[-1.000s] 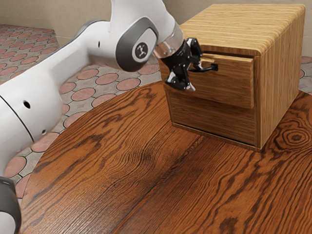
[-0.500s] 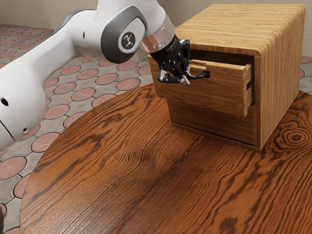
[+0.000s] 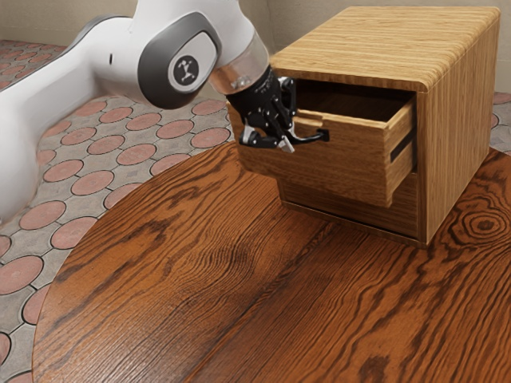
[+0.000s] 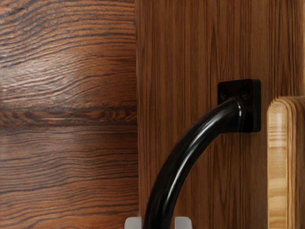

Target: Pull the drawer handle with one arm to open the drawer

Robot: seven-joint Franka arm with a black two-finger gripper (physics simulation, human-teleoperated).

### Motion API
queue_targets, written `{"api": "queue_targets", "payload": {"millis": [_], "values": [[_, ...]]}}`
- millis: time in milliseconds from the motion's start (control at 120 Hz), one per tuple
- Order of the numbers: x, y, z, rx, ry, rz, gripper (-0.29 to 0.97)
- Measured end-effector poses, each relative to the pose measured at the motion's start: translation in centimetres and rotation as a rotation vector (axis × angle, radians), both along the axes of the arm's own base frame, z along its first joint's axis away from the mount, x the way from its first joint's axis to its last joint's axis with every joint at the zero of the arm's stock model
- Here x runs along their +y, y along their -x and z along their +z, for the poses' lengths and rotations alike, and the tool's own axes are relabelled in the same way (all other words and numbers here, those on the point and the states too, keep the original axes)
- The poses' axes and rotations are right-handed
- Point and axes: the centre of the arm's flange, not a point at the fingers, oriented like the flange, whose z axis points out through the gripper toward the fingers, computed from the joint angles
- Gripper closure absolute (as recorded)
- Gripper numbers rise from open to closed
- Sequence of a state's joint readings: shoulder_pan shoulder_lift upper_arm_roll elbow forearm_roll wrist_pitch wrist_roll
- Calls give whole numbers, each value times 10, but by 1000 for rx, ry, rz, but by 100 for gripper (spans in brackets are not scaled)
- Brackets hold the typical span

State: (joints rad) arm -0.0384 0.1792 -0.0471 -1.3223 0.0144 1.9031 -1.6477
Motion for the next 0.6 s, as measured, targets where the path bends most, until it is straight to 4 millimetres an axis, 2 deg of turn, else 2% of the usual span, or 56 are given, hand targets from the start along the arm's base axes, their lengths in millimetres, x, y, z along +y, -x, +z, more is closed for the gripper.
{"api": "queue_targets", "payload": {"millis": [600], "values": [[1,54,4,50,-11,-1,78]]}}
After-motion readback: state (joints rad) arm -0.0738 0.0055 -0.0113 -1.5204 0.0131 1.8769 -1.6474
